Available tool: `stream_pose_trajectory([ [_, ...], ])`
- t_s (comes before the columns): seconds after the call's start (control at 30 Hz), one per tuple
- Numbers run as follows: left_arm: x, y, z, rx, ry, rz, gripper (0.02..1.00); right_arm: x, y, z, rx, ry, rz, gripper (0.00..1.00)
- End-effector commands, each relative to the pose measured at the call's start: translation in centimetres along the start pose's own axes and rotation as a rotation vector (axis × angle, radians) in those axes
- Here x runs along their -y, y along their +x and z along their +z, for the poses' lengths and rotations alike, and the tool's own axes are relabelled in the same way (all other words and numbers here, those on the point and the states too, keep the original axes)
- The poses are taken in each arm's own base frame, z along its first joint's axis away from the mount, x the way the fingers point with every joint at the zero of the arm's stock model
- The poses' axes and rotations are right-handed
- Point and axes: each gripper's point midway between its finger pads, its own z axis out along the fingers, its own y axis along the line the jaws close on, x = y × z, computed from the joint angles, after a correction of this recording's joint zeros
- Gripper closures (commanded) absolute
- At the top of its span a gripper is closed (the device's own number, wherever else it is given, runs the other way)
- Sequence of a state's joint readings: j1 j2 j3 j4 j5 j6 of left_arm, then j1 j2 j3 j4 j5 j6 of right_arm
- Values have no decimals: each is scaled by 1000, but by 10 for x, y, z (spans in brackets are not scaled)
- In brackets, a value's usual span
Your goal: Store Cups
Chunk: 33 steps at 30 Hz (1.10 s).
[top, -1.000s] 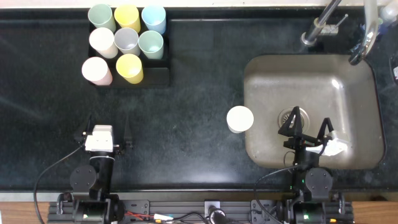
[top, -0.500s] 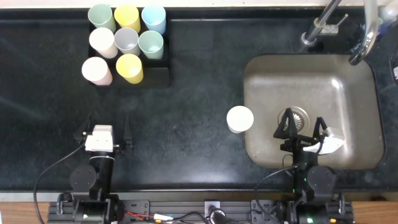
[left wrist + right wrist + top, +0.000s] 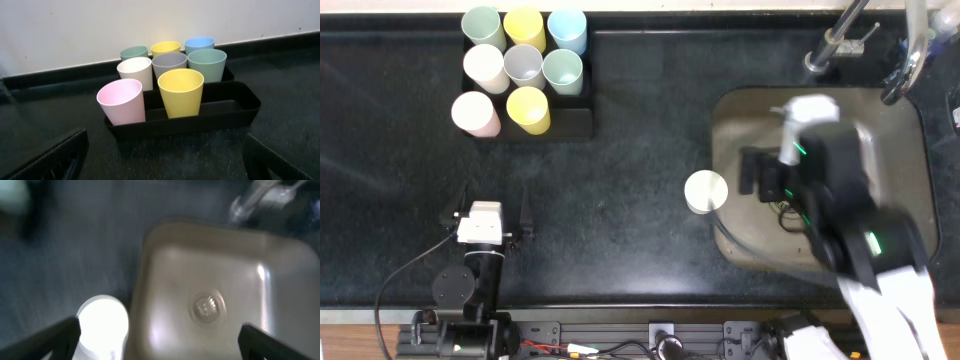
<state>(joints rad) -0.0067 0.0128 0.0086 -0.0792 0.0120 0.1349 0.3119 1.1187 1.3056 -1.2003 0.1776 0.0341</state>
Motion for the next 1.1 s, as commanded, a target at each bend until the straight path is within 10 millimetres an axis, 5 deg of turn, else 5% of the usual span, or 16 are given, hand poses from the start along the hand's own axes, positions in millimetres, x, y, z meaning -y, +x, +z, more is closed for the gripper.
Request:
stream_pose_trajectory([
  [0.03, 1, -1, -1, 6, 8, 15, 18, -18, 16, 26, -263, 21, -299, 3],
  [0.23, 1, -1, -1, 6, 8, 15, 18, -28, 38, 56, -442, 2, -346, 5],
  [0.43, 1, -1, -1, 6, 8, 15, 18, -62, 54, 76, -508, -238, -402, 3],
  [0.73, 1, -1, -1, 6, 8, 15, 18, -43, 56, 113, -554, -217, -346, 5],
  [1.1, 1, -1, -1, 6, 8, 15, 18, -41, 84, 128, -652, -231, -390, 3],
])
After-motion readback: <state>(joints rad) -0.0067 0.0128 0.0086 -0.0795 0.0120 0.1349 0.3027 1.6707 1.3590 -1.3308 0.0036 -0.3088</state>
